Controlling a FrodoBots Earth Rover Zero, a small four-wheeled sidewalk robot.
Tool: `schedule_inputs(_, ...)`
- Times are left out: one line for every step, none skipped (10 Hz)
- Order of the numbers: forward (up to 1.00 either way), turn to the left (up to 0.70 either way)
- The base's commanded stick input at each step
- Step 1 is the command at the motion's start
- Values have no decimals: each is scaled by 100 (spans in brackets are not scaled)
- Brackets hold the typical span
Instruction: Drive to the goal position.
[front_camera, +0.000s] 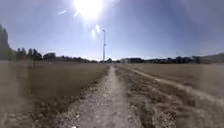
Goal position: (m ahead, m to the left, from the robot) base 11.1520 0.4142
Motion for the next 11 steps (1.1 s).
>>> schedule_inputs(85, -14)
schedule_inputs(85, -3)
schedule_inputs(85, 0)
schedule_inputs(85, 0)
schedule_inputs(85, 0)
schedule_inputs(85, -3)
schedule_inputs(85, -7)
schedule_inputs(85, -1)
schedule_inputs(85, -13)
schedule_inputs(85, -27)
schedule_inputs(85, -3)
